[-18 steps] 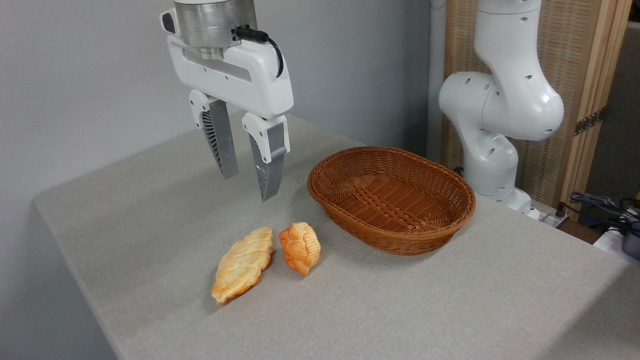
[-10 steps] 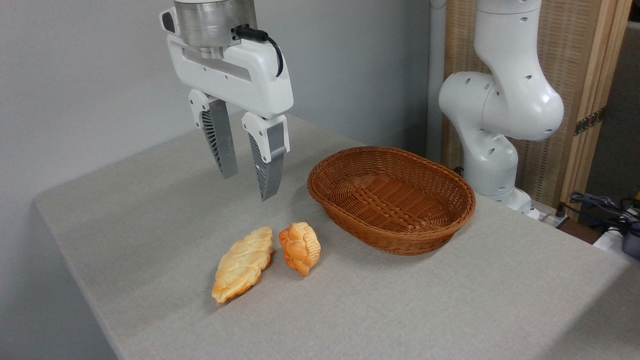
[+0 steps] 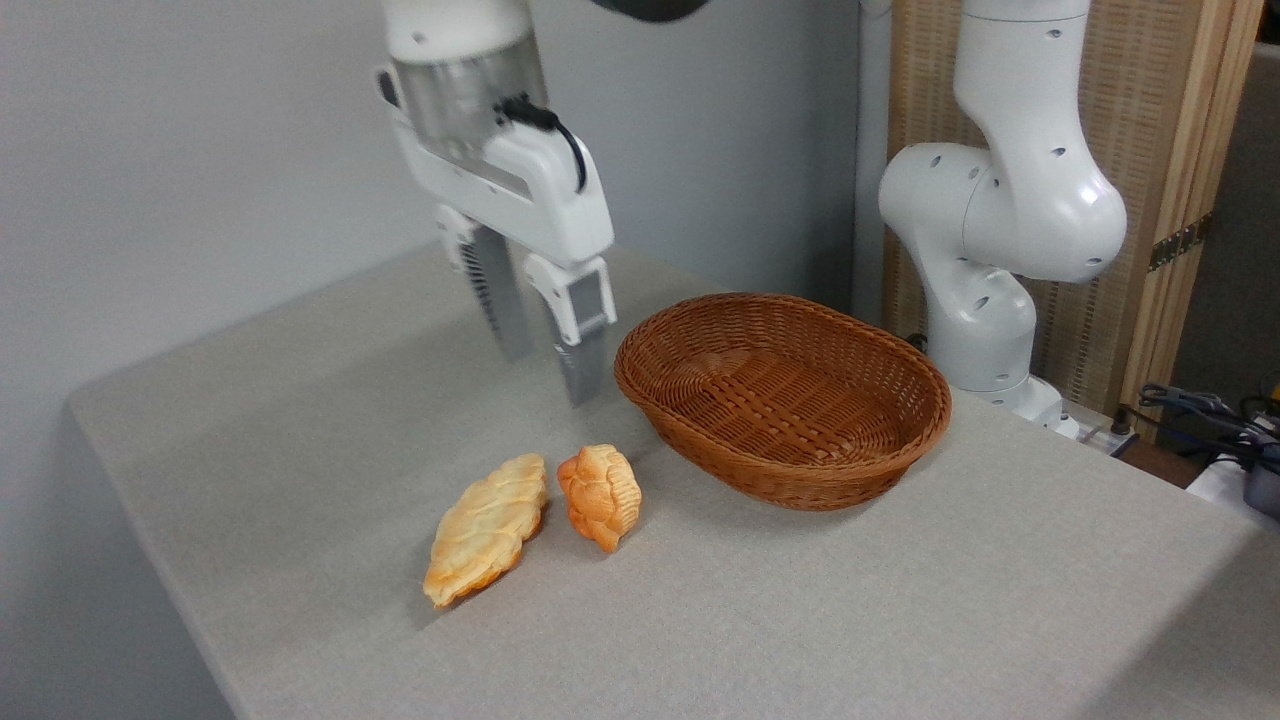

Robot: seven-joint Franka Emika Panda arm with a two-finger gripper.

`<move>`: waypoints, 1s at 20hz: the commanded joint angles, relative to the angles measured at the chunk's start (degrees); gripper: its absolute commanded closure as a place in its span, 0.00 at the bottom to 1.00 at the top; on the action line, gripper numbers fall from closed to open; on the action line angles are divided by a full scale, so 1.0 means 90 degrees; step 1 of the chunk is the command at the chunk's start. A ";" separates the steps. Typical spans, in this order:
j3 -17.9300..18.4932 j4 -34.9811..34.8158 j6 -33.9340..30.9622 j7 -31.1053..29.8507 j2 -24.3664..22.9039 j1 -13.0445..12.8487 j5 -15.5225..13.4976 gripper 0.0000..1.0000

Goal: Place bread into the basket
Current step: 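Lower the open gripper down onto the small orange bread roll, then close the gripper around the small orange bread roll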

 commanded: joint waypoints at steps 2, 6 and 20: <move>0.0069 -0.1097 0.0456 0.0208 -0.0427 -0.0228 -0.0015 0.00; 0.0039 -0.1664 0.1198 0.0218 -0.0398 -0.0325 0.0005 0.00; -0.0019 -0.2514 0.2586 -0.0124 -0.0251 -0.0414 0.0386 0.48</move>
